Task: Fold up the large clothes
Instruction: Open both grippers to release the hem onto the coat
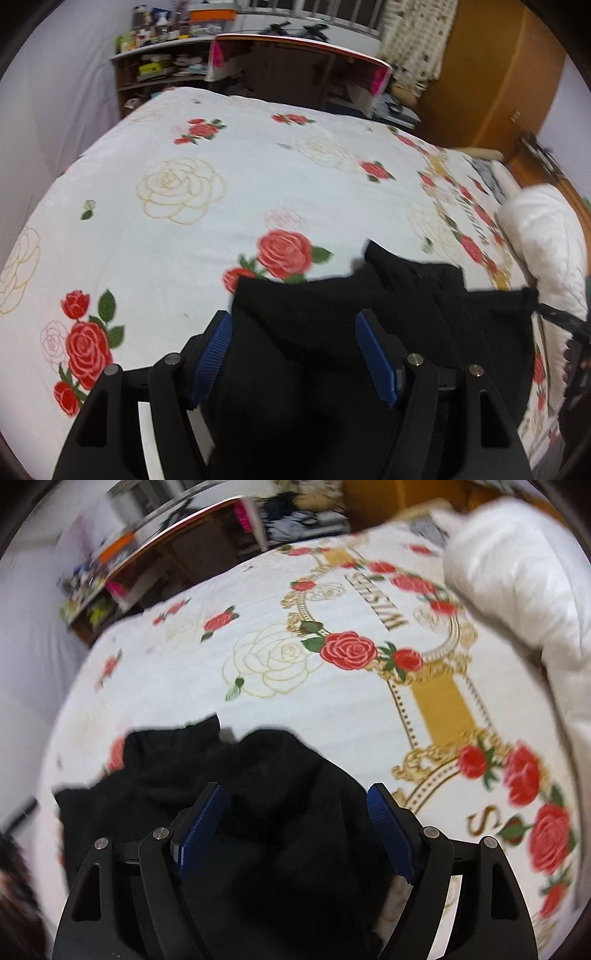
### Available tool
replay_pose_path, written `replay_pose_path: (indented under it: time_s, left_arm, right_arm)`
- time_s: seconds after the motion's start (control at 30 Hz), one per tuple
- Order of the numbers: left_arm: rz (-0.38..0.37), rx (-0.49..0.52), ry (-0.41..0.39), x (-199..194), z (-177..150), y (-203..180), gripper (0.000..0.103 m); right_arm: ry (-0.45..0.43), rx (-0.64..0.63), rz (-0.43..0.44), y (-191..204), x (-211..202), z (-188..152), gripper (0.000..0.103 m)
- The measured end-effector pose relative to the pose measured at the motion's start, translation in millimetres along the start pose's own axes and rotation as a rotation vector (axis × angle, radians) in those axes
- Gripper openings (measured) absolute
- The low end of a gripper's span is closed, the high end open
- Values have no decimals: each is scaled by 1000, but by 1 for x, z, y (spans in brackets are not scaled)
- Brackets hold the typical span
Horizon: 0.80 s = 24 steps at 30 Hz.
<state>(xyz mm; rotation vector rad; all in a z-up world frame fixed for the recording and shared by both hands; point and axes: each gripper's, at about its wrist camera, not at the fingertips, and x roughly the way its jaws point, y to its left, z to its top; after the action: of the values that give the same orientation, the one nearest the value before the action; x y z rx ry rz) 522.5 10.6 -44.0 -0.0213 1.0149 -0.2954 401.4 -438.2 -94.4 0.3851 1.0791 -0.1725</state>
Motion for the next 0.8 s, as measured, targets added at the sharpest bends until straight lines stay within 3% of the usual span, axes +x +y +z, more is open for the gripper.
replay_pose_path:
  time_s: [0.1,0.23,0.33,0.47,0.63,0.8]
  left_arm:
    - [-5,66,21,4,-11,-21,72]
    - [-32,181,132,35,-36,-50,72]
    - [16,251,204,69,-51,-61,72]
    - [104,214,182,94,-44,-45,72]
    - [162,162,194,111,-32,-28,74]
    - [206,137,173,121,-33,-18,74]
  right_arm:
    - [-32,-206,-60,28,2,-21,80]
    - [-20,-369,-12,55,11,-46,80]
    - [-9,-452,-135,66,33,-50,80]
    - [47,-376,-157,49,66,-36,80]
    - [83,-283,-200,28,90,-21,80]
    - [132,-196,-183,9,106,-20,80]
